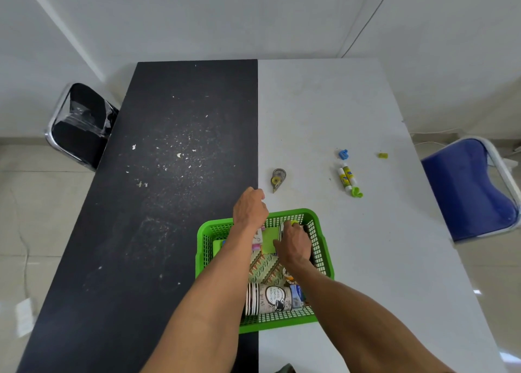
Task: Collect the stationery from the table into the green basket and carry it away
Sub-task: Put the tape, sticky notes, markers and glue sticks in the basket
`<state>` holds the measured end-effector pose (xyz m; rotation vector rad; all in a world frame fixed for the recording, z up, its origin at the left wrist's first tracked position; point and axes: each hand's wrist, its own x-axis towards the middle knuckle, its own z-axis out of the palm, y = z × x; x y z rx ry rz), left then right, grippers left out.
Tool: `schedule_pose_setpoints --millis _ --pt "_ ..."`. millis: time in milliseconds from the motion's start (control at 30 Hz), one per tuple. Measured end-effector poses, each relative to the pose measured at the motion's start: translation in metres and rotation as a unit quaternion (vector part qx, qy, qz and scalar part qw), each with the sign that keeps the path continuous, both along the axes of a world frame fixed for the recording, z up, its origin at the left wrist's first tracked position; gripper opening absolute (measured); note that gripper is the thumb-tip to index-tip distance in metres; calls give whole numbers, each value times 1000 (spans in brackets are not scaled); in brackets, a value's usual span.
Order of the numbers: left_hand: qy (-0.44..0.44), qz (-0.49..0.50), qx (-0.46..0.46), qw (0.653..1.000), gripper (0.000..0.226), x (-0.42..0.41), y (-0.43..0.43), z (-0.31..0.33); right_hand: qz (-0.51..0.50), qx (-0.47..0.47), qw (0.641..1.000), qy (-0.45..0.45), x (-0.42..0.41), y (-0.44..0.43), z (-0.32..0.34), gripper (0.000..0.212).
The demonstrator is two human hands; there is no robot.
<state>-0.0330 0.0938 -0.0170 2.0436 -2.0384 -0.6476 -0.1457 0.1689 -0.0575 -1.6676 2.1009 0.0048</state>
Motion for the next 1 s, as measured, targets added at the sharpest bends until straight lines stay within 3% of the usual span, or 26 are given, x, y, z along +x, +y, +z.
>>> schedule_pose_setpoints --millis 1000 --pt "9 -8 0 1000 26 -13 -2 10 6 -6 1000 -9 -10 -2 14 32"
